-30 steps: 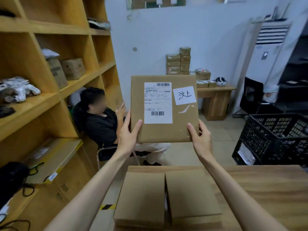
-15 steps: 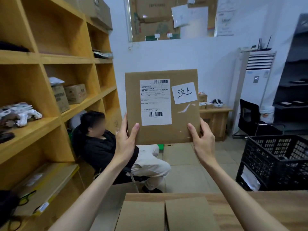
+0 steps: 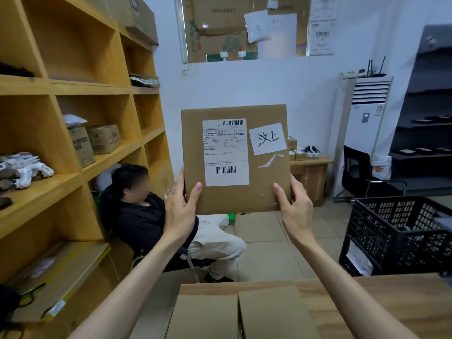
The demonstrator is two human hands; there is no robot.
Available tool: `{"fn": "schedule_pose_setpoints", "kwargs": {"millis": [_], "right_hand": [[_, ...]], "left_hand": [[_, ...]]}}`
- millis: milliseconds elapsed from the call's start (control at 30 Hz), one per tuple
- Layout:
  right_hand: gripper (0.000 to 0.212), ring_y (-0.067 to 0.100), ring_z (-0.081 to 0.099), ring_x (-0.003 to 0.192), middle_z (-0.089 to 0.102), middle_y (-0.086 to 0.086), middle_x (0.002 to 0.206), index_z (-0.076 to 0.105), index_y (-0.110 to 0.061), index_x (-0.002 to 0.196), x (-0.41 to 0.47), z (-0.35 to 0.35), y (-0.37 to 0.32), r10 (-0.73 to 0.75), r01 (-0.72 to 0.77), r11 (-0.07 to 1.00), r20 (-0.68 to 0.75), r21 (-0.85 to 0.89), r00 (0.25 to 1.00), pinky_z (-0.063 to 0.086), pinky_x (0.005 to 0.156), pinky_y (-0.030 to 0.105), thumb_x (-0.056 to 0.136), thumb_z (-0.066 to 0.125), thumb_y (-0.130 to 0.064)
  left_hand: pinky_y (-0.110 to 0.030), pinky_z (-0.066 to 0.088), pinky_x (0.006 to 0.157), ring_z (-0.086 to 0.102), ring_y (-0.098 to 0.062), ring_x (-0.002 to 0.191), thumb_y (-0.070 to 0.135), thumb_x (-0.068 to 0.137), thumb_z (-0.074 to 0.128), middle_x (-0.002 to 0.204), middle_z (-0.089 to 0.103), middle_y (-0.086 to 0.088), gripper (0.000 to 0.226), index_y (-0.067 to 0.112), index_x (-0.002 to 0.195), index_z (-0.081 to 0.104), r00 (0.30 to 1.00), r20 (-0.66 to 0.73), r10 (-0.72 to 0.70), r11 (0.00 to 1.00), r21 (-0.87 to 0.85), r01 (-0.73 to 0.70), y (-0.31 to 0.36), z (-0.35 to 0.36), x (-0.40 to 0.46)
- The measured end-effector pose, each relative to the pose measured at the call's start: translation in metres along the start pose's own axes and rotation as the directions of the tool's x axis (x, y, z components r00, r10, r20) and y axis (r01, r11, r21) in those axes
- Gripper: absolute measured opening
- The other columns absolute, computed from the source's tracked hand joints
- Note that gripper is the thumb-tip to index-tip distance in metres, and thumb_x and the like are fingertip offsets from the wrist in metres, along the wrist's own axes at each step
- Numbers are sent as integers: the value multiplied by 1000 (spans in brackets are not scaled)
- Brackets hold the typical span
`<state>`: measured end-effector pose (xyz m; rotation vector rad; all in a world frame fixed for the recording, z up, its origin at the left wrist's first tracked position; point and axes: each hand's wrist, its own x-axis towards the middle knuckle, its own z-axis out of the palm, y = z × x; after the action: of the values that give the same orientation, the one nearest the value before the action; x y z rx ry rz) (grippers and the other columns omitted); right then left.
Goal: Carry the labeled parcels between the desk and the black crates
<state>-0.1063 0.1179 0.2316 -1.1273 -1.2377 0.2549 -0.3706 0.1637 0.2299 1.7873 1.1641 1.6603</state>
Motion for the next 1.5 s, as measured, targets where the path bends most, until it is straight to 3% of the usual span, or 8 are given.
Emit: {"fn": "schedule_pose_setpoints", "kwargs": {"millis": [200, 367, 633, 833, 1033, 1233, 1400, 1500], "right_hand": [[55, 15, 57, 121, 61, -8, 129, 53, -21, 143, -17, 23, -26, -25, 23, 999, 47, 43, 999, 48, 104, 45, 96, 59, -48], [51, 14, 60, 117, 64, -5, 128, 55, -21, 140, -49, 82, -69, -71, 41, 988, 194, 151, 978, 51, 101, 45, 97, 60, -46], [45, 12, 59, 117, 64, -7, 127, 54, -21, 141, -142, 200, -177, -195, -1, 930, 493, 369, 848, 51, 101, 41, 100, 58, -40], [45, 9, 56, 121, 60, -12, 130, 52, -27, 142, -247, 258, -254, -308, -144, 837, 671, 529, 674, 51, 102, 43, 100, 56, -42], [47, 6, 54, 122, 60, -13, 132, 52, -27, 141, -351, 279, -340, -497, -316, 709, 765, 630, 409, 49, 104, 44, 99, 55, -47], [50, 10, 57, 122, 64, -12, 131, 55, -26, 140, -450, 244, -417, -694, -544, 564, 713, 622, 95, 48, 106, 44, 96, 59, -49], [35, 1, 63, 110, 68, -15, 119, 60, -21, 134, -513, 161, -443, -817, -722, 447, 570, 528, -89, 50, 85, 13, 100, 60, -28], [39, 6, 63, 108, 67, -9, 119, 58, -20, 137, -545, 109, -449, -855, -762, 430, 488, 484, -173, 51, 76, 11, 99, 61, -28]], "left_hand": [[-34, 48, 110, 55, -7, 131, 48, 102, 53, 143, 59, 7, 59, 28, 155, 38, 998, -44, -47, 994, -101, 42, 38, -44, -33], [-3, 47, 81, 60, 17, 108, 22, 106, 50, 105, 65, 36, 32, 51, 116, 47, 977, -198, -82, 995, -71, 69, 76, -120, -70], [-3, 43, 94, 49, 13, 126, 34, 105, 51, 148, 49, 16, 59, 26, 160, 28, 853, -515, -84, 973, 144, 182, 112, -293, -162], [1, 38, 94, 46, 24, 119, 29, 106, 51, 140, 50, 26, 56, 23, 158, 32, 667, -745, -4, 906, 280, 318, 164, -383, -271], [-22, 39, 114, 45, 6, 136, 30, 105, 52, 151, 48, 18, 58, 25, 159, 31, 413, -898, 151, 812, 351, 466, 246, -420, -388], [-18, 42, 110, 46, 2, 137, 25, 107, 50, 154, 47, 12, 56, 21, 159, 31, 144, -916, 374, 684, 378, 624, 341, -373, -500], [-14, 47, 99, 52, 4, 129, 26, 107, 48, 147, 52, 16, 55, 23, 159, 31, -56, -853, 520, 571, 298, 765, 400, -291, -574], [-25, 45, 110, 48, -3, 136, 30, 106, 50, 151, 50, 14, 56, 25, 159, 31, -151, -783, 603, 513, 236, 825, 433, -234, -607]]}}
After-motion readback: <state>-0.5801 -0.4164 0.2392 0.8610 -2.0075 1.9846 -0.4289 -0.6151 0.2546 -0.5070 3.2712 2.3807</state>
